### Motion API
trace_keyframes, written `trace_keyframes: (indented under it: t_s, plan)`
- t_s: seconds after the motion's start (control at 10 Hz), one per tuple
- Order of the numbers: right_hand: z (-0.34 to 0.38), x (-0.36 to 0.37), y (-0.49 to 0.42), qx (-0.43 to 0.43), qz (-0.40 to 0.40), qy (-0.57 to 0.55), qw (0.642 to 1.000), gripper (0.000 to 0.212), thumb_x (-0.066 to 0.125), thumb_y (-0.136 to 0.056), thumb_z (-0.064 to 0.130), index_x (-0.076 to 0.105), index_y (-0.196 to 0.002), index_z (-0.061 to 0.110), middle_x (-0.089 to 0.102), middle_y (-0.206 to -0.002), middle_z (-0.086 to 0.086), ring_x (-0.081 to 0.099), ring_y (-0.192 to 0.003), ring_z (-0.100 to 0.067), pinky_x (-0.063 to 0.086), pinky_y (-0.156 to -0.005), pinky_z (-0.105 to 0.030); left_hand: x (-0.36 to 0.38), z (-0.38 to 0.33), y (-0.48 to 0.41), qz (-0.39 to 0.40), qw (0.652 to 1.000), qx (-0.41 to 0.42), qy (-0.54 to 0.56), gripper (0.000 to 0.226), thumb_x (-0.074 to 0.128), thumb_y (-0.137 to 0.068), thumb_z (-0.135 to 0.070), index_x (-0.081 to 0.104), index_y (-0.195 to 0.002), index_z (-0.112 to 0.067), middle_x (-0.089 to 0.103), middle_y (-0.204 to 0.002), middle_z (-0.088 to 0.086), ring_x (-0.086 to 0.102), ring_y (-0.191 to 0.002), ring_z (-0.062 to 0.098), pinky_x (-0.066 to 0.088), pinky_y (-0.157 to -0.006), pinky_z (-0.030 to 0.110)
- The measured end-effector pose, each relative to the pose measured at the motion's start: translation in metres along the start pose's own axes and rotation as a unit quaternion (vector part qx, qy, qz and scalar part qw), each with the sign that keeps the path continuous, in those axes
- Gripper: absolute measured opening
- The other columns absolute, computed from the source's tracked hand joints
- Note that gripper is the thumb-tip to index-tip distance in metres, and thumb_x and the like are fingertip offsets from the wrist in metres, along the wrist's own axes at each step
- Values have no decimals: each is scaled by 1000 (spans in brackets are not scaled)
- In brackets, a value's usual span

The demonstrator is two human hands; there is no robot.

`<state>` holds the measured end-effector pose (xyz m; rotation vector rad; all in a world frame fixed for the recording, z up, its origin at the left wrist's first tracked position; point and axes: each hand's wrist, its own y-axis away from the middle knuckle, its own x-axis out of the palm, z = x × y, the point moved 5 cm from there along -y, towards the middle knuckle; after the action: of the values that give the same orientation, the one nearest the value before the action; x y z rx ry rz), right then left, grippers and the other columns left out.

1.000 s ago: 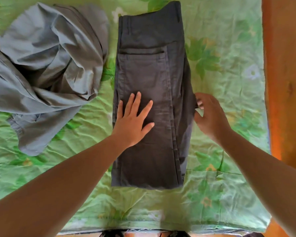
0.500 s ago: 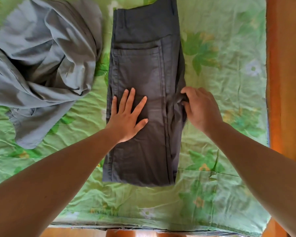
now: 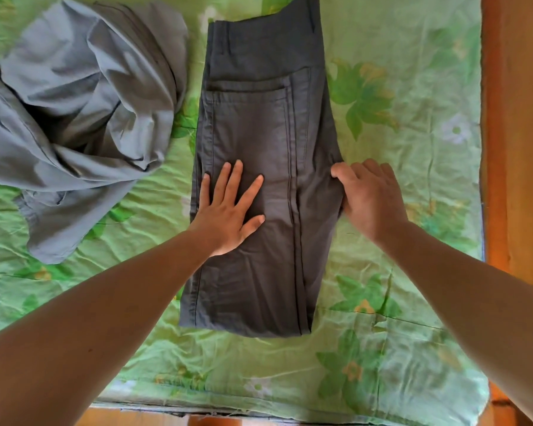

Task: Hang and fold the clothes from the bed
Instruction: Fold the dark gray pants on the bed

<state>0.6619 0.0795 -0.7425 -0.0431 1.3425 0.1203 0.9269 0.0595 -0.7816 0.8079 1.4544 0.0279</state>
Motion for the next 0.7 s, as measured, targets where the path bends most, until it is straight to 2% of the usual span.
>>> trace_keyframes:
  t_s: [0.1,0.2,0.3,0.4,0.5,0.6,0.7]
  plan:
    - [-14,-4,4,-8,-8,-5,1000,43,61,-75,-1,60,-116,10,63,-84,-13,54,-86,-38,46,-78,-47,0,-1,-1,8,1000,-1,1,73,9,-96,-68,-23,-154,-37,-38,-159,7,-37,-146,24,-14,-119,59]
    - [-15,-7,10,49,14,-142,988,37,47,-78,4,68,-108,13,64,-83,-4,57,-85,-26,46,-74,-34,0,-1,0,10,1000,0,1,74,9,-95,-68,-23,-154,-37,-38,-159,7,-36,-146,24,-14,-119,60]
    - [-18,-10,-1,231,33,-352,907,32,46,-79,25,75,-85,13,61,-64,9,53,-60,-4,39,-61,-23,0,0,-1,9,1000,1,1,74,9,-95,-68,-23,-154,-37,-38,-159,8,-37,-146,25,-14,-119,60]
    - [-16,-16,-8,237,111,-341,903,12,69,-87,26,68,-84,14,59,-74,4,53,-68,-10,41,-63,-23,1,0,-1,3,1000,4,1,74,10,-96,-68,-23,-154,-37,-37,-159,8,-36,-146,25,-13,-119,60]
    - [-16,-12,-2,255,128,-356,890,22,70,-85,2,68,-90,23,60,-81,5,60,-79,-18,46,-67,-25,0,0,-1,0,1000,7,3,74,11,-97,-68,-22,-155,-37,-36,-160,8,-35,-147,25,-13,-119,60]
    - [-11,-11,6,244,109,-234,935,27,62,-84,1,66,-97,25,58,-103,-10,60,-93,-34,44,-76,-31,-2,1,3,-5,1000,17,4,73,14,-97,-68,-18,-156,-39,-32,-162,7,-31,-149,24,-8,-121,58]
    - [25,-29,-4,157,-4,-64,985,31,58,-88,14,64,-119,17,47,-127,-19,51,-113,-42,46,-92,-48,-21,7,6,-115,993,29,15,69,30,-100,-60,7,-160,-35,-10,-167,13,-12,-154,29,4,-123,56]
